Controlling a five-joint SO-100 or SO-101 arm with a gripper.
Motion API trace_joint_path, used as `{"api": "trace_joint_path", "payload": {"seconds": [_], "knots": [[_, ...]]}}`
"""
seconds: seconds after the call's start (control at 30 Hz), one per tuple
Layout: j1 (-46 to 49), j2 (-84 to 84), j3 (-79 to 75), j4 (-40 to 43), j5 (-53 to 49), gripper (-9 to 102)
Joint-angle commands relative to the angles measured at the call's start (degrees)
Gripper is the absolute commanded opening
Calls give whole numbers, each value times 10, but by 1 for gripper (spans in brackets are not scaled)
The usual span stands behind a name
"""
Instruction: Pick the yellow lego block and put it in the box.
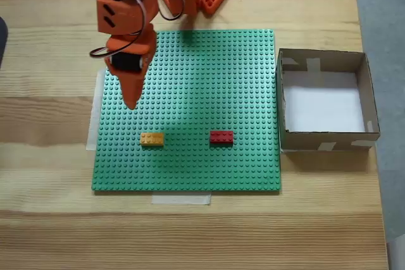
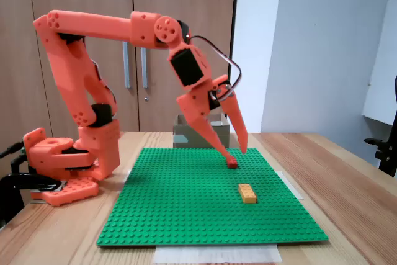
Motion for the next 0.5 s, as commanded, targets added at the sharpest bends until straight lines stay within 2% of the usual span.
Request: {"api": "trace_joint_path", "payload": {"seconds": [0.0,0.47], "knots": [[1,-34,-58,3,7,13],[-3,-103,-109,3,-4,19]]}}
